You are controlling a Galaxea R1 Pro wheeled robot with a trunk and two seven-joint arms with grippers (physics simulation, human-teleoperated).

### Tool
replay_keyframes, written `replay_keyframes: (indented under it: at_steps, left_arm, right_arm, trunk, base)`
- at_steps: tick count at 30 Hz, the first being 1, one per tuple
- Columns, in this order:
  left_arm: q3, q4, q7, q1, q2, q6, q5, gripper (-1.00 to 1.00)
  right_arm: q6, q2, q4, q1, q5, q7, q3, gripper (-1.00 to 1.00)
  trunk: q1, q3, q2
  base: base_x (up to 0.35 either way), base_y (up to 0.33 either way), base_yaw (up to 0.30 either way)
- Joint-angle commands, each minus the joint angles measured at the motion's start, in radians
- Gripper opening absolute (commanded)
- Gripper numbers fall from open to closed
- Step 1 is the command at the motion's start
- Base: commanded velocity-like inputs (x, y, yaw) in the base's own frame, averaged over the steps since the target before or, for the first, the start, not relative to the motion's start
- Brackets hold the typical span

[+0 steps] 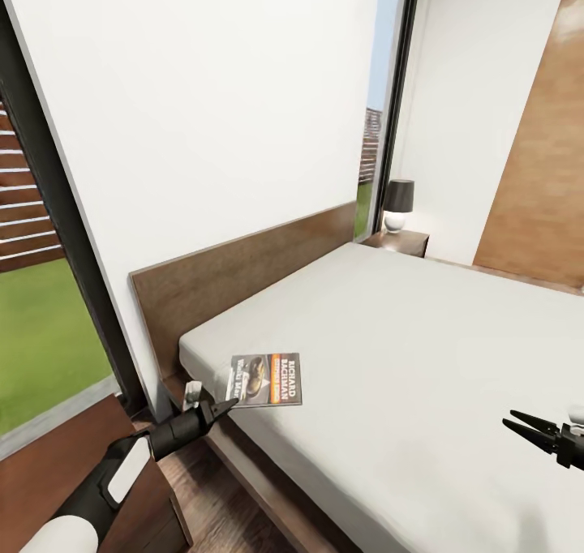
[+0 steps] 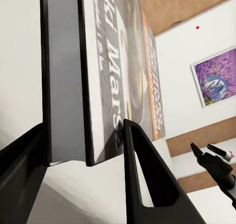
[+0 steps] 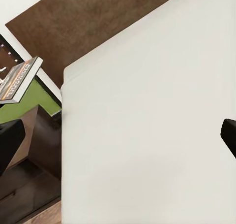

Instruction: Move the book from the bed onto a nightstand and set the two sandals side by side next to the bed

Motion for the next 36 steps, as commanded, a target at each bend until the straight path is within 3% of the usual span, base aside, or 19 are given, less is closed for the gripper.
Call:
replay_keyframes:
  at_steps: [1,18,24,36]
  left_arm:
    - [0.000,0.000,-0.001,0.000,0.000,0.008,0.005,-1.00]
    - [0.000,0.003,0.000,0.000,-0.001,0.009,0.006,-1.00]
    - [0.000,0.004,0.000,0.000,-0.002,0.008,0.007,-1.00]
    - [0.000,0.005,0.000,0.000,-0.004,0.008,0.007,-1.00]
  right_arm:
    - [0.009,0.000,0.000,-0.001,-0.004,0.004,0.000,1.00]
    - [0.010,0.000,-0.003,-0.001,-0.004,0.005,0.002,1.00]
    - [0.010,0.000,-0.003,-0.001,-0.004,0.005,0.003,1.00]
    - [0.010,0.000,-0.003,-0.001,-0.003,0.005,0.003,1.00]
  trunk:
    - [0.000,-0.001,0.000]
    - [-0.065,0.052,0.119]
    - [-0.065,0.050,0.119]
    - [-0.065,0.050,0.119]
  base:
    - [0.000,0.000,0.000]
    - [0.000,0.000,0.009]
    - [0.000,0.000,0.211]
    - [0.000,0.000,0.046]
